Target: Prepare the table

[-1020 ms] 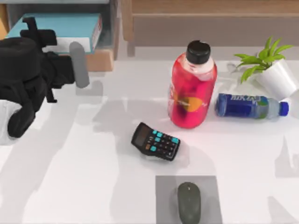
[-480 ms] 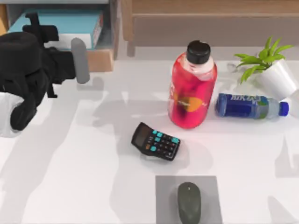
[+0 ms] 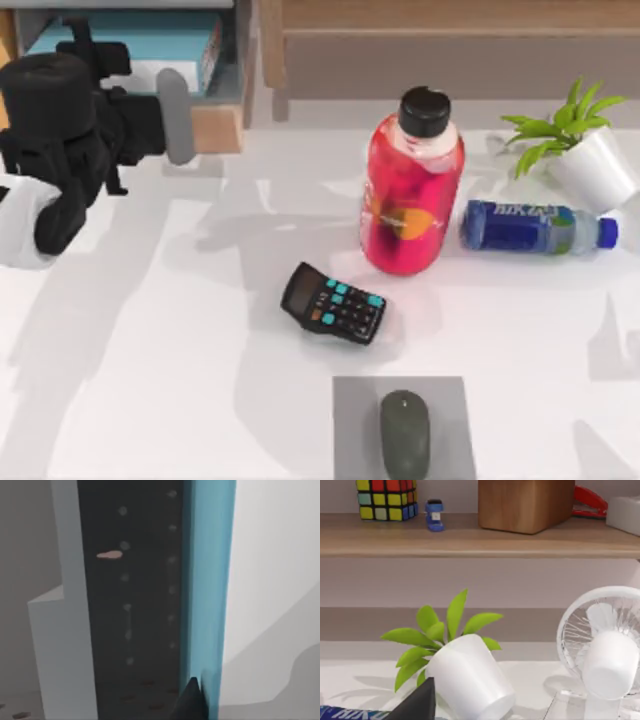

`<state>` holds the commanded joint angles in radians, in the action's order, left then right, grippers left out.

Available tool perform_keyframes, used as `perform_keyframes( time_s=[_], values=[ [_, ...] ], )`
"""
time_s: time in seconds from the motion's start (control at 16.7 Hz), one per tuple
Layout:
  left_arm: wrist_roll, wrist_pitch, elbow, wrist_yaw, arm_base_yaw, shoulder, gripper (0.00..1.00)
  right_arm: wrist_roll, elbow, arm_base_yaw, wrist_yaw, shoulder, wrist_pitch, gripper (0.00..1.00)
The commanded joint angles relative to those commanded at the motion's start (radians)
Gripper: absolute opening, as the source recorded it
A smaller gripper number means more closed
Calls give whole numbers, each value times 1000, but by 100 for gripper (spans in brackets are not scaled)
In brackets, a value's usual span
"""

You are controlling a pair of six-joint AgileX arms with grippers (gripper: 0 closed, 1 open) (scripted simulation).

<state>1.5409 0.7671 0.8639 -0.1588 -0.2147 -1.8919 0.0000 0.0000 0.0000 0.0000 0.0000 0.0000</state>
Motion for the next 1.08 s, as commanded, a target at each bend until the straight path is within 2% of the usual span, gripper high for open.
perform_keyframes(
  time_s=[0.12,0.9,1.08],
  values=[
    [0,0,0,0,0,0,0,0,0,0,0,0,0,100],
    [0,0,0,0,0,0,98,0,0,0,0,0,0,100],
    [0,0,0,0,0,0,100,0,0,0,0,0,0,100]
  ],
)
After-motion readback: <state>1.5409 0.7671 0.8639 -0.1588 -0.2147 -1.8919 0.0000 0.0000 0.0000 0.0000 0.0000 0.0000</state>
